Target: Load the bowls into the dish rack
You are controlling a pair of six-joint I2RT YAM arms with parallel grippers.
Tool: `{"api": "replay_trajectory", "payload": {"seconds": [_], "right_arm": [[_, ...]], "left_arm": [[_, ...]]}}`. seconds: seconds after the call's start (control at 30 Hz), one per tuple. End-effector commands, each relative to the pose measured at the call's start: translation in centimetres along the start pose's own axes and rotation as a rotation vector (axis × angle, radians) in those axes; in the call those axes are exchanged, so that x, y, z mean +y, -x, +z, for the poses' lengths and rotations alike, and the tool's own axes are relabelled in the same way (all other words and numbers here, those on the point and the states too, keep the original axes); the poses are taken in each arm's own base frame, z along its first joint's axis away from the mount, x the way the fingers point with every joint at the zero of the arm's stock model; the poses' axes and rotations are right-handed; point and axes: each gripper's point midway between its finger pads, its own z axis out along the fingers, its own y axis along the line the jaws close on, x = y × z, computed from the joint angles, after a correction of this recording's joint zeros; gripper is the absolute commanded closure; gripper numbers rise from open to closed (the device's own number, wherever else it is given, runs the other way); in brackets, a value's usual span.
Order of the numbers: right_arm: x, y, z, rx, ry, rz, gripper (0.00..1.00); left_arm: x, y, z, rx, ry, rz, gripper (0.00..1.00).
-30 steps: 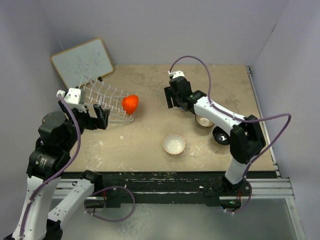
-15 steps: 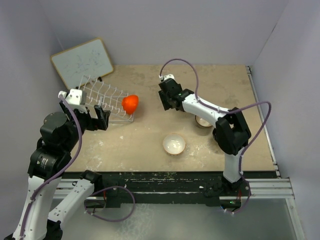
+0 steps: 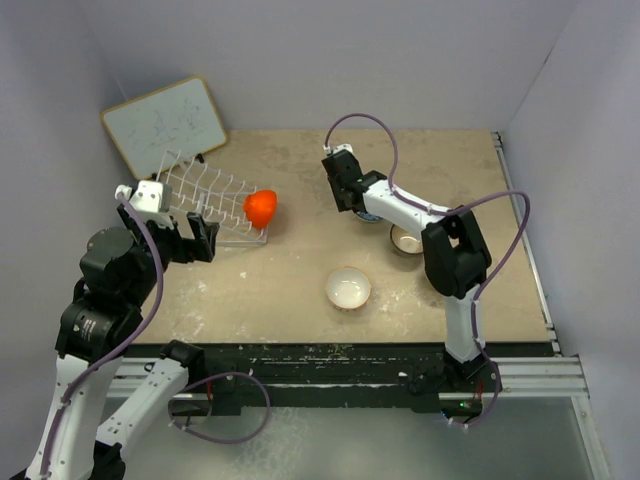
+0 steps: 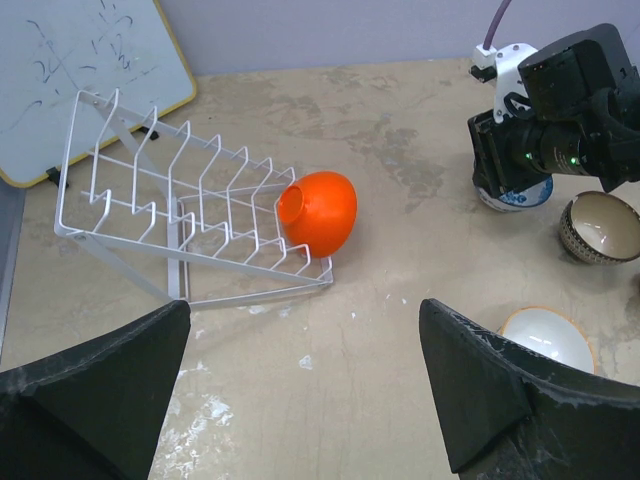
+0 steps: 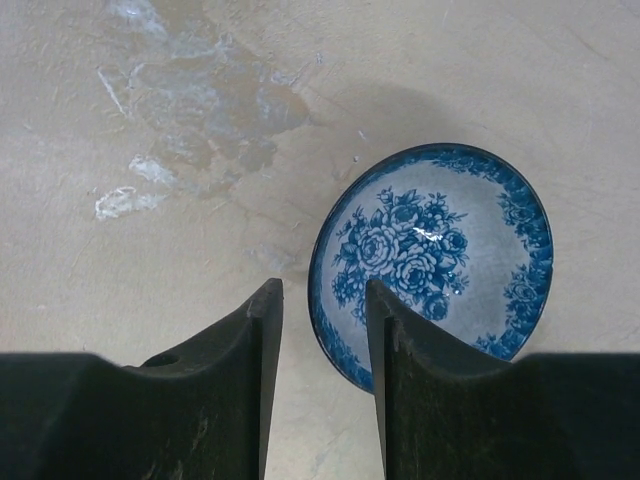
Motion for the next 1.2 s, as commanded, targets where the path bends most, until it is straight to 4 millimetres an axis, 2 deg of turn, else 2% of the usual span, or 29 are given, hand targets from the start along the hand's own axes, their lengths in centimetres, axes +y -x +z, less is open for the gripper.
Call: {"api": "replay_trajectory", "payload": {"seconds": [0.0,0.1,0.23,0.43,0.57,0.7,0.83,0.9,0.97,1.03,1.1,1.17], "right_arm": [[-0.1,1.0,0.5,-0.012,-0.001,0.009,0.59],[-0.1,0.6,1.0,-0.001,0.000,0.011,0.60],[-0.3,0.4,1.5,0.011,-0.006,0.015,0.68],[-0.4,0.1,1.9,0.021,-0.011,0.016,0.71],[-0.3,-0.4,2.5,0.042,-0.013,0.009,0.80],[-0.3,-0.5,2.6,0.044,-0.015,0.006,0.86],[-0.5,-0.1,2.4,0.035,-0.021,0.007,0.88],[-0.6,-0.1,2.3,0.036,-0.025,0.009,0.92],[-0.5,0.3,2.0,0.028,-0.015,0.018,0.99],[-0.2,1.4,1.1,0.001,0.027,0.039,1.00],[0.8,3.3,-0.6,-0.056,0.115,0.078,1.00],[2.3,5.9,-3.2,-0.144,0.254,0.120,1.00]], "left_arm": [[0.1,0.7,0.1,-0.032,0.004,0.018,0.01],[0.1,0.6,0.2,-0.031,0.003,0.017,0.01],[0.1,0.4,0.4,-0.026,0.005,0.018,0.01],[0.0,0.5,0.5,-0.024,-0.001,0.017,0.01],[-0.1,0.5,0.6,-0.024,-0.007,0.015,0.01],[-0.2,0.7,0.5,-0.028,-0.009,0.016,0.01],[-0.3,1.1,0.2,-0.036,-0.015,0.015,0.01],[-0.3,1.2,0.1,-0.040,-0.016,0.014,0.01],[-0.3,1.2,-0.2,-0.043,-0.015,0.014,0.01],[-0.3,1.4,-0.5,-0.049,-0.015,0.013,0.01],[-0.2,1.6,-0.9,-0.056,-0.013,0.012,0.01],[-0.1,1.9,-1.2,-0.062,-0.011,0.013,0.01]]}}
